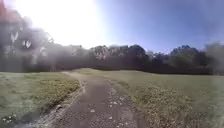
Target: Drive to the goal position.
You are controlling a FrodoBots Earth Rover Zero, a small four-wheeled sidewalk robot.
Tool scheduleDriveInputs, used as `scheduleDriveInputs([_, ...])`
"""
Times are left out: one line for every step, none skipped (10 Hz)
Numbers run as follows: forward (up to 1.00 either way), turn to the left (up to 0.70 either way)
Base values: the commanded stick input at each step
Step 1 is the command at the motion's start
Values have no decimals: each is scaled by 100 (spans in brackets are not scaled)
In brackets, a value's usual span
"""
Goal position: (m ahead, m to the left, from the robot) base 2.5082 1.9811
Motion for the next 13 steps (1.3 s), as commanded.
scheduleDriveInputs([50,0])
scheduleDriveInputs([50,0])
scheduleDriveInputs([50,0])
scheduleDriveInputs([50,0])
scheduleDriveInputs([50,0])
scheduleDriveInputs([50,0])
scheduleDriveInputs([50,27])
scheduleDriveInputs([50,27])
scheduleDriveInputs([50,17])
scheduleDriveInputs([50,1])
scheduleDriveInputs([50,0])
scheduleDriveInputs([50,0])
scheduleDriveInputs([50,0])
